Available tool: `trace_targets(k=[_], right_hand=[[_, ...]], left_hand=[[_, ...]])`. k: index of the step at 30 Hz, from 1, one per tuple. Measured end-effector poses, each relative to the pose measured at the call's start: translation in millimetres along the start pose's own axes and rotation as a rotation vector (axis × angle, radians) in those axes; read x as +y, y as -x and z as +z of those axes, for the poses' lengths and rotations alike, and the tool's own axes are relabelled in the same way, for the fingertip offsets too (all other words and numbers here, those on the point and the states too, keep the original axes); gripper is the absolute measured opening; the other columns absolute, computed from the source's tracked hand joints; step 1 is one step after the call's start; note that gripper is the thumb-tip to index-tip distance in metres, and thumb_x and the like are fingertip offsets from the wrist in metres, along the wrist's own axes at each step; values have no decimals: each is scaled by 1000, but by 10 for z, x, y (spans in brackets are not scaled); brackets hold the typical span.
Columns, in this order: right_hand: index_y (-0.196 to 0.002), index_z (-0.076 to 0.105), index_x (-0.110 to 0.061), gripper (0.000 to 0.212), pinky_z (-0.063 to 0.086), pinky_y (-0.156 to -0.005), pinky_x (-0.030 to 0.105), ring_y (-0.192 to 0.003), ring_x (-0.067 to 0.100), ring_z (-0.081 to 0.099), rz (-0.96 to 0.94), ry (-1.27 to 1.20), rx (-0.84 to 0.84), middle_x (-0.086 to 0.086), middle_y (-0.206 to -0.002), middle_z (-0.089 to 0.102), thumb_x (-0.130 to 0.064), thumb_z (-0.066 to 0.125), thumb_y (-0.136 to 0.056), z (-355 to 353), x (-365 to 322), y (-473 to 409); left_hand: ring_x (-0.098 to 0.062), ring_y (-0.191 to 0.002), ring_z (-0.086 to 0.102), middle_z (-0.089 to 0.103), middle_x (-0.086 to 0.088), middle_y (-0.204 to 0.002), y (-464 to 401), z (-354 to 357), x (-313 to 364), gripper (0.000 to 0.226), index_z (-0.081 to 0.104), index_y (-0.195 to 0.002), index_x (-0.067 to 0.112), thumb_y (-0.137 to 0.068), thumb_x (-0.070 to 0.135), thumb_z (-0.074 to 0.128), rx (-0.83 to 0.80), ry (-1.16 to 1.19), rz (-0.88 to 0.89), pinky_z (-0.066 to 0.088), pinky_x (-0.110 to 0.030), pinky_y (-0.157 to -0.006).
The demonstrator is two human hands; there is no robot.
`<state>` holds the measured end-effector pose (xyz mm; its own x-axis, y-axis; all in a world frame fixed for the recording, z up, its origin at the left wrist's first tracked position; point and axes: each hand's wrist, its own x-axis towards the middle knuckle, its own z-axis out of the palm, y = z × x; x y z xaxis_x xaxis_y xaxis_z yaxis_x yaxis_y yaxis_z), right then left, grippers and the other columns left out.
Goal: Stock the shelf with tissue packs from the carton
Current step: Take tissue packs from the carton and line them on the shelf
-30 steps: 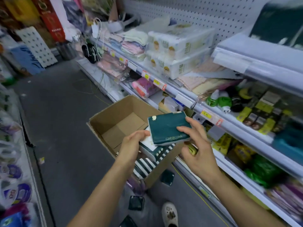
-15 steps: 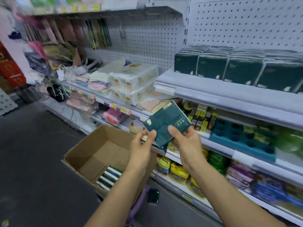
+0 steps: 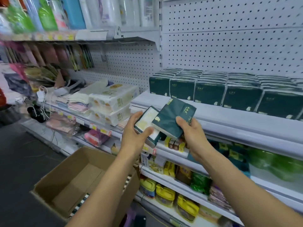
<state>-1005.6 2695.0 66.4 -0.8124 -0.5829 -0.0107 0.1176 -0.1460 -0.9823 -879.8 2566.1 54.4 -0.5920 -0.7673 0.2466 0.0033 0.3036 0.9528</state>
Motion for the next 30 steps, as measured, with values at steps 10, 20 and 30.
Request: trace_targets(k=[10,20,30], right_hand=[[-105,46,-16,41,57,-71,30,-86,12,68,-333,365,177,3,-98,64,-37,75,-83,-209,-485,-691],[-118,65,-21,28,50,-84,37,-112,19,54,-610,1144,144,-4,-112,64,-33,63,-93,-18,-565,-1623],[-125,63,-15,46,53,-69,38,-108,26,50,-818,1349,191,5,-116,56,-22,77,-82,513,-144,-2123]], left_hand=[[-19,-107,57,50,-1,-128,-663,205,57,60,41,-136,35,-87,31,75,91,36,-60,50,-34,-88],[-20,-104,60,54,-5,-130,-1800,-41,-166,46,42,-134,25,-93,19,63,156,199,-100,52,-32,-73],[-14,-92,63,63,-2,-114,-2628,-329,-410,42,49,-131,19,-92,15,63,75,302,-147,48,-27,-67]])
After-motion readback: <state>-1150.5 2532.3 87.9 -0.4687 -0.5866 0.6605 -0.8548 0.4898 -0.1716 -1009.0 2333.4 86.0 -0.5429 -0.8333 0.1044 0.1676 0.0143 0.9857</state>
